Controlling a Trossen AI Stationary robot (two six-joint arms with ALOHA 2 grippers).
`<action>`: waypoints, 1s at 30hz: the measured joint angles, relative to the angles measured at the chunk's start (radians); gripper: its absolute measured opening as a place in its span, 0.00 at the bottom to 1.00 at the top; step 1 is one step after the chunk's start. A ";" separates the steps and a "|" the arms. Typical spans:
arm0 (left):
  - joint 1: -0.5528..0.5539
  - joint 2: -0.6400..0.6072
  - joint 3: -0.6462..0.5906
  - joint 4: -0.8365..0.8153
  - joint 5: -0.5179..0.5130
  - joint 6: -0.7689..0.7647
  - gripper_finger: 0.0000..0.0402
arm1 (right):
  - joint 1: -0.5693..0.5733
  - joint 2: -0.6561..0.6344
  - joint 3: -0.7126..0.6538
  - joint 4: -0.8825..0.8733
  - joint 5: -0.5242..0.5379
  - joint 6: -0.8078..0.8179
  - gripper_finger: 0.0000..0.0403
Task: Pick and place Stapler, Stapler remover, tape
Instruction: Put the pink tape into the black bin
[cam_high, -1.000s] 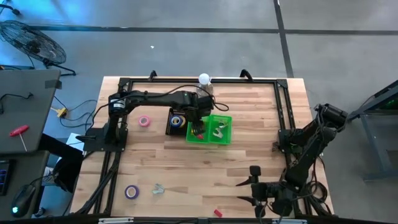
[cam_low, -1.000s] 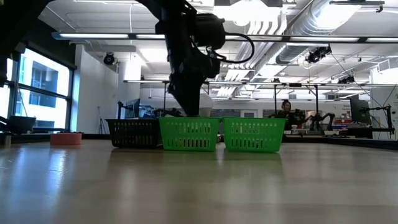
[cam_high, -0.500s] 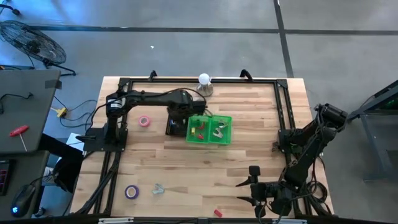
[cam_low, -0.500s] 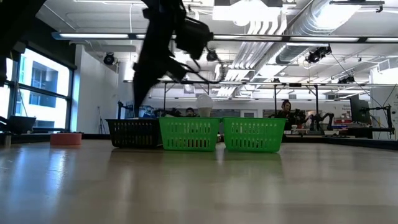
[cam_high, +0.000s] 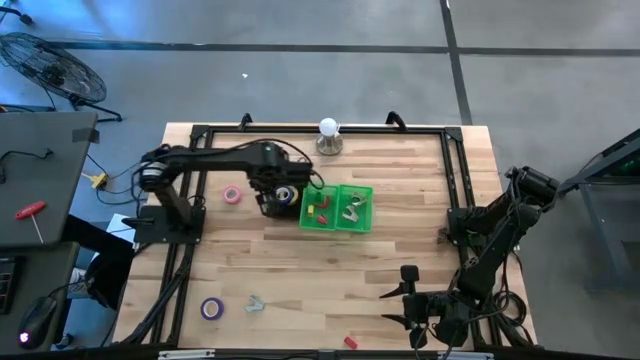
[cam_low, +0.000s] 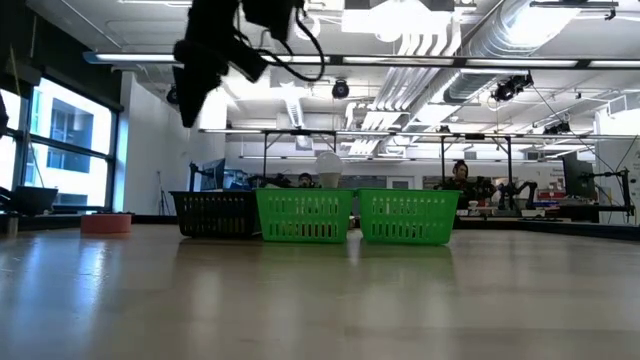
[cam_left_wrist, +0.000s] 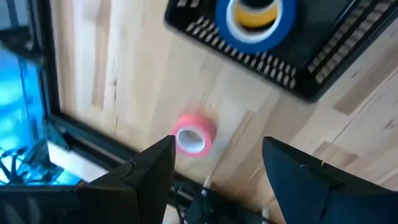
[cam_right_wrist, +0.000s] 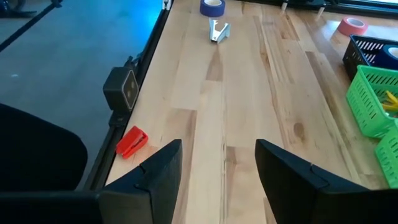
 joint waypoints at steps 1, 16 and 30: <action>0.000 -0.024 -0.022 -0.003 -0.001 -0.007 0.58 | 0.000 0.000 0.000 0.000 -0.002 0.007 0.48; 0.001 -0.462 -0.573 0.394 0.070 0.007 0.58 | -0.005 0.000 0.000 -0.020 -0.002 0.034 0.48; 0.226 -0.551 -0.798 0.487 0.145 -0.167 0.58 | -0.074 0.000 0.000 -0.017 -0.040 0.017 0.48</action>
